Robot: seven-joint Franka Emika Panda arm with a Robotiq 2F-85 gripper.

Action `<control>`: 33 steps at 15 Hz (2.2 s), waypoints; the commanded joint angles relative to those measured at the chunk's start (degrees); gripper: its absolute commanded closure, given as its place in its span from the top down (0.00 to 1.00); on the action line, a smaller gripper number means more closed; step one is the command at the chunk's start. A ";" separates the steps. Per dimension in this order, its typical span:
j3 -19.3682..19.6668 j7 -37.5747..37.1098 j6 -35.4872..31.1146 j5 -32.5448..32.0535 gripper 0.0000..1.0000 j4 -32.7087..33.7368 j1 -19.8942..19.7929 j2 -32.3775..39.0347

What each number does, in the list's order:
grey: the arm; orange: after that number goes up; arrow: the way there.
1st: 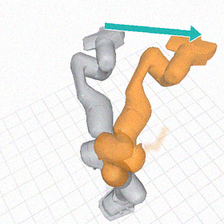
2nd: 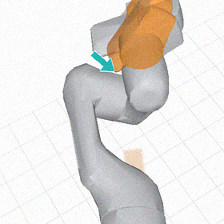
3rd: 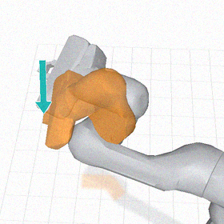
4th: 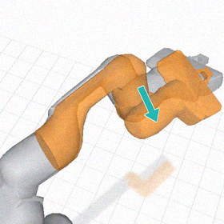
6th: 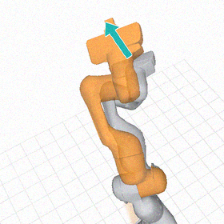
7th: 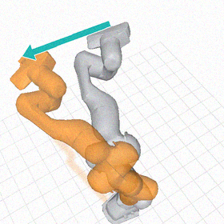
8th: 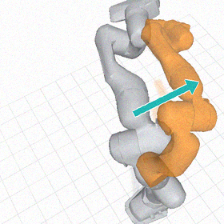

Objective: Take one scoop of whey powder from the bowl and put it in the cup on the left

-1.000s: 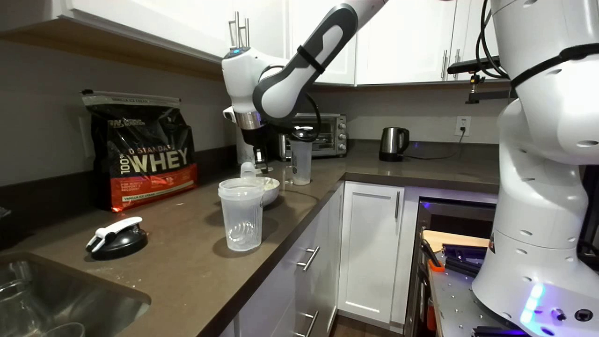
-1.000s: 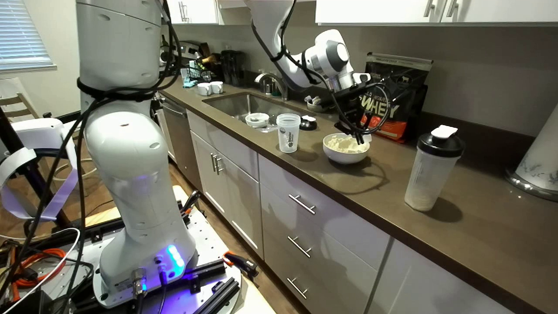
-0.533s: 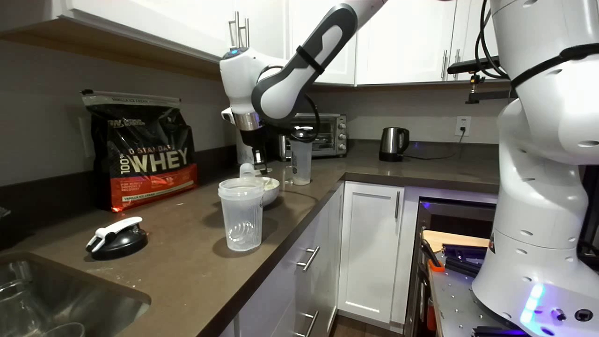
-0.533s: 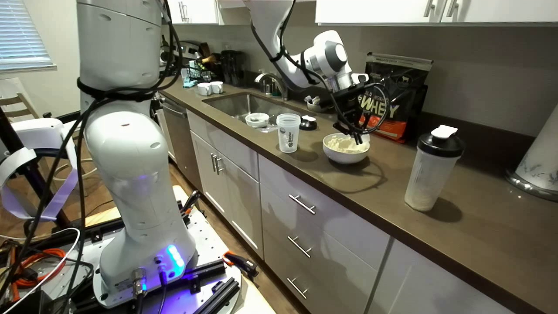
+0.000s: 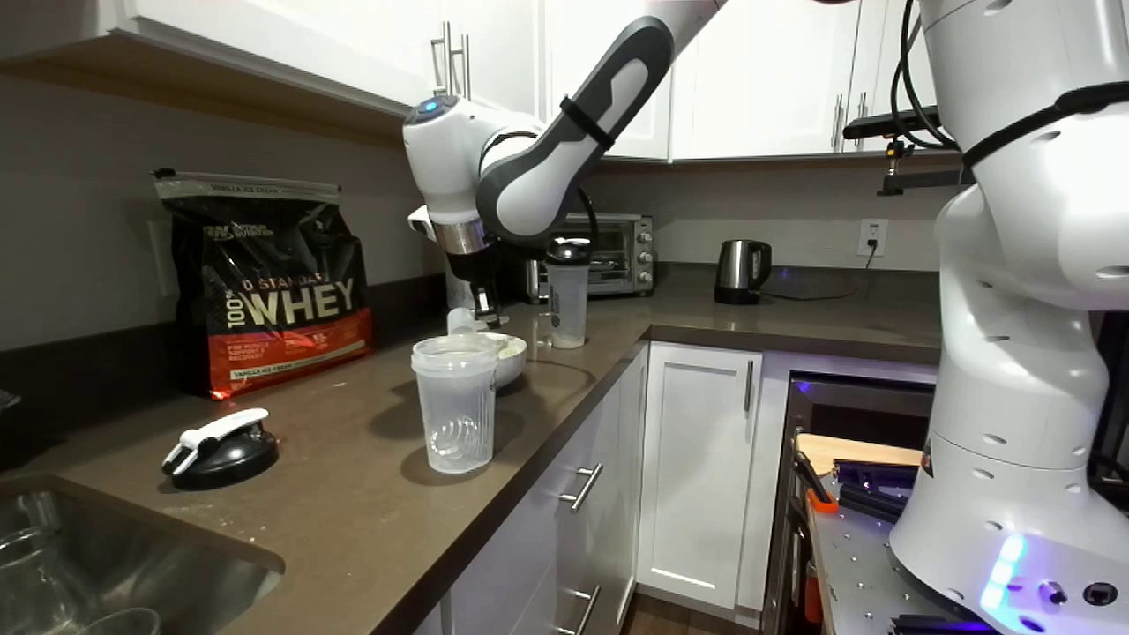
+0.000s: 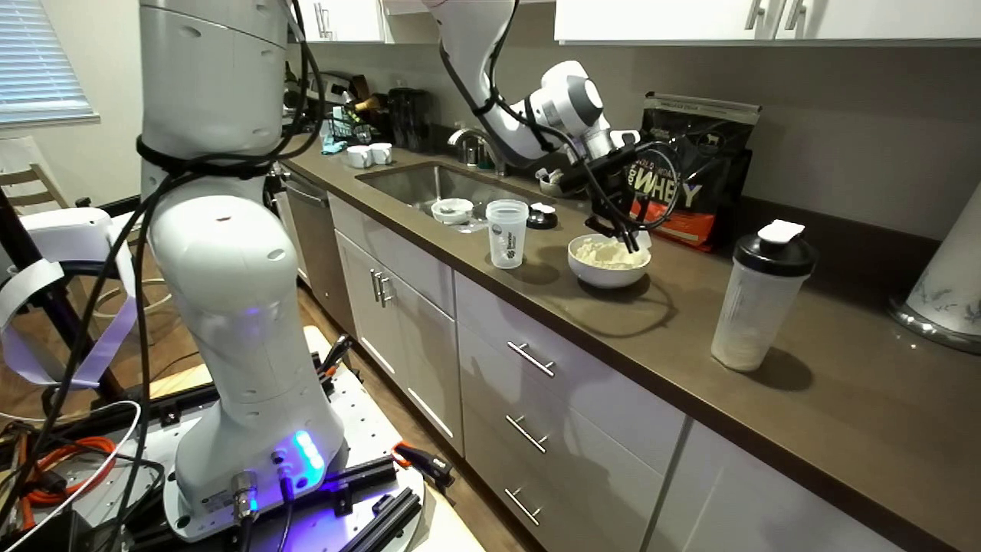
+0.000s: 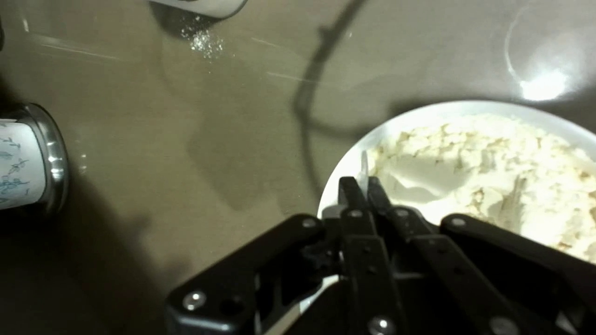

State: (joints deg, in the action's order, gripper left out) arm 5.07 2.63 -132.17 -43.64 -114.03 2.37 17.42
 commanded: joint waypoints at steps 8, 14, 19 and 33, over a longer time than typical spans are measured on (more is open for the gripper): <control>-0.64 -5.14 2.73 -6.85 0.01 1.70 0.96 2.08; -1.36 -5.57 3.22 -8.02 0.01 1.19 1.19 2.36; -2.01 -5.49 3.40 -8.35 0.01 0.74 1.26 2.36; -3.29 -4.42 3.69 -7.23 0.01 -0.75 1.30 1.34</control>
State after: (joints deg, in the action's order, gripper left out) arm 2.47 -1.30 -129.84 -50.20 -113.94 3.33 19.65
